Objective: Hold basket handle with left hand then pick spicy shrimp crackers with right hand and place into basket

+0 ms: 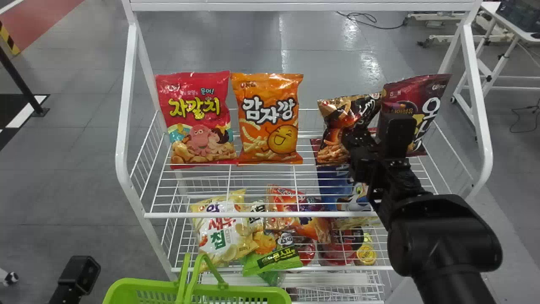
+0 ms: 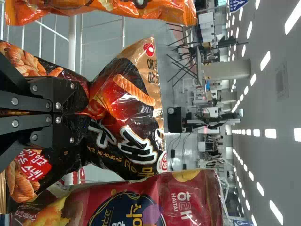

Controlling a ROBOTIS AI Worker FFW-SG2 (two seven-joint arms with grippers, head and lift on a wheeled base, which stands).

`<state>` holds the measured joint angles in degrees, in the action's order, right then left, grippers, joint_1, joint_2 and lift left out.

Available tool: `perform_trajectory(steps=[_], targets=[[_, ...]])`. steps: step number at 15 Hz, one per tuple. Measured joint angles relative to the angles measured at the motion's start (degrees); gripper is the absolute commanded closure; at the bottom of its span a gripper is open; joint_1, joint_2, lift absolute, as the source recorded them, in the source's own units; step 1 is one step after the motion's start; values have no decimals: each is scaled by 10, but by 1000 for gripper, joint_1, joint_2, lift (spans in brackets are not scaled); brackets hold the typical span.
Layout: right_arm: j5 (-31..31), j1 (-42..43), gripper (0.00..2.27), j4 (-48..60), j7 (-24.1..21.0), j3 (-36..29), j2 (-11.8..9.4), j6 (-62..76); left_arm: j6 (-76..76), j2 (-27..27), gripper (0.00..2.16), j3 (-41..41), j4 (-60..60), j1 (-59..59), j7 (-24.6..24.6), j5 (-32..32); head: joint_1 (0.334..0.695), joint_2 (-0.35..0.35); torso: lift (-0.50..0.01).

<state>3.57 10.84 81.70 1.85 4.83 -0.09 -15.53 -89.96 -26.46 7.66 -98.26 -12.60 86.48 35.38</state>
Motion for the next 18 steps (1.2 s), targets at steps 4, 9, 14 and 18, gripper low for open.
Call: perform_trajectory(steps=[4, 9, 14, 18], targets=[[29, 5, 2219, 0, 32, 1, 0, -9, 0, -1, 2138, 0, 0, 0, 3, 1, 695, 24, -7], [53, -14, 2219, 68, 43, -2, -2, -115, 0, -2, 2142, 3, -1, -3, 4, 5, 695, 42, -7], [48, -73, 2219, 235, 36, -10, -4, -285, 0, -3, 2142, 5, -4, -3, 3, 5, 695, 46, -7], [47, -125, 2219, 343, 35, -21, -5, -378, 0, -2, 2142, 2, -5, -3, 1, 5, 695, 34, -7]])
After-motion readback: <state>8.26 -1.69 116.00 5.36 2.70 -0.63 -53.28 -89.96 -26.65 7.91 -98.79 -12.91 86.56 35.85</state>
